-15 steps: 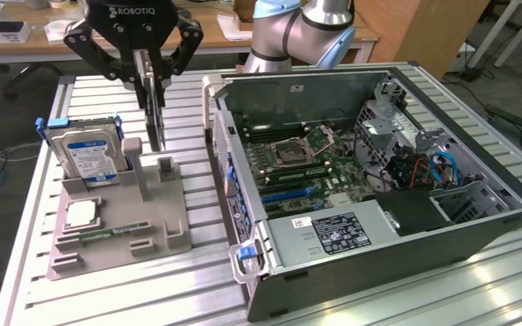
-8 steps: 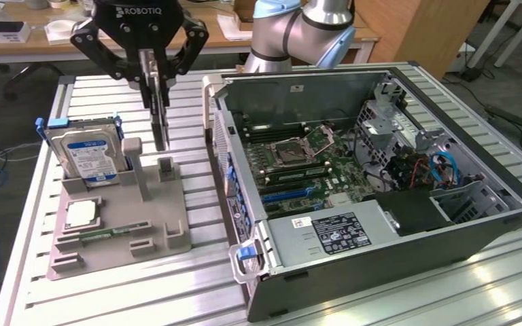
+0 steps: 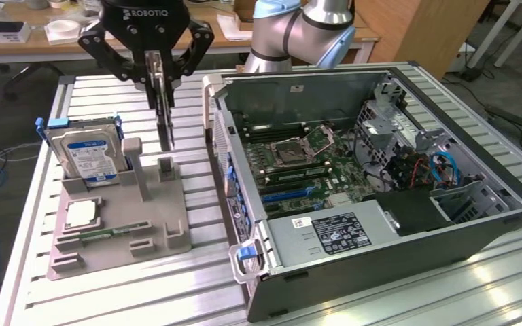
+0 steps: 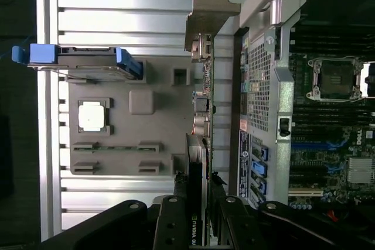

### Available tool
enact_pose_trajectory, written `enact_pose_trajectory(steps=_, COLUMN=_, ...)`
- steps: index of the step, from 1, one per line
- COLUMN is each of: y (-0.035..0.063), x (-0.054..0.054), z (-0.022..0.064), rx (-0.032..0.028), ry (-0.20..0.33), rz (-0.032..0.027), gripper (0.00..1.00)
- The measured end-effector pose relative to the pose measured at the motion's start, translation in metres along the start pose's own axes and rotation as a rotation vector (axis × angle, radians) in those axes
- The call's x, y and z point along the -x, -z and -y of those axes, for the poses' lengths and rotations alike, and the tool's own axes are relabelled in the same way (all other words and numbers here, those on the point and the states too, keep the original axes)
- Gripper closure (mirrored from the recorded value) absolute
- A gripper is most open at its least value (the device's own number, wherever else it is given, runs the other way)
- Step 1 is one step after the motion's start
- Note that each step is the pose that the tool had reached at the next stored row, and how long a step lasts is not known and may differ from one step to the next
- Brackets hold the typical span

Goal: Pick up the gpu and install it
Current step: 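Pick up the gpu and move the gpu toward the slot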

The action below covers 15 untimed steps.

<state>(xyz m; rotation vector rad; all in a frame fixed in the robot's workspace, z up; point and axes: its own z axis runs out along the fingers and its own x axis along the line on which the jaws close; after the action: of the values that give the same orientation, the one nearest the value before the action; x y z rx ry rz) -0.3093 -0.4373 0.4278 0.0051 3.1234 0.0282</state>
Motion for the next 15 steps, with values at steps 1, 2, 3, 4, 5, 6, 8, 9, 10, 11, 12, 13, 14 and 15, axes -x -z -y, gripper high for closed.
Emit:
enact_pose_trajectory(steps=1, y=-0.0001, x=0.0005, z=0.0, rx=0.0001, ry=0.0, rz=0.0001, gripper=0.74)
enact_pose_trajectory(steps=2, y=-0.0001, x=0.0011, z=0.0, rx=0.0, ry=0.0, rz=0.0001, gripper=0.74)
enact_pose_trajectory(steps=3, y=-0.0001, x=0.0016, z=0.0, rx=0.0, ry=0.0, rz=0.0, gripper=0.74)
enact_pose_trajectory(steps=4, y=-0.0001, x=0.0021, z=0.0, rx=0.0, ry=0.0, rz=0.0, gripper=0.74)
enact_pose_trajectory(steps=5, y=-0.0002, x=0.0026, z=0.0, rx=0.0, ry=0.0, rz=0.0, gripper=0.74)
enact_pose_trajectory(steps=6, y=-0.0002, x=0.0031, z=0.0, rx=0.0, ry=0.0, rz=0.0, gripper=0.74)
enact_pose_trajectory(steps=8, y=-0.0003, x=0.0041, z=0.0, rx=0.0, ry=0.0, rz=0.0001, gripper=0.74)
enact_pose_trajectory(steps=9, y=-0.0003, x=0.0046, z=0.0, rx=0.0, ry=0.0, rz=0.0001, gripper=0.74)
enact_pose_trajectory(steps=10, y=-0.0003, x=0.005, z=0.0, rx=0.0, ry=0.0, rz=0.0001, gripper=0.74)
enact_pose_trajectory(steps=11, y=-0.0003, x=0.0055, z=0.0, rx=0.0, ry=0.0, rz=0.0, gripper=0.74)
enact_pose_trajectory(steps=12, y=-0.0003, x=0.0059, z=0.0, rx=0.0, ry=0.0, rz=0.0001, gripper=0.74)
enact_pose_trajectory(steps=13, y=-0.0003, x=0.0064, z=0.0, rx=0.0, ry=0.0, rz=0.0001, gripper=0.74)
enact_pose_trajectory(steps=14, y=-0.0003, x=0.0069, z=0.0, rx=0.0, ry=0.0, rz=0.0, gripper=0.74)
enact_pose_trajectory(steps=15, y=-0.0003, x=0.0074, z=0.0, rx=0.0, ry=0.0, rz=0.0001, gripper=0.74)
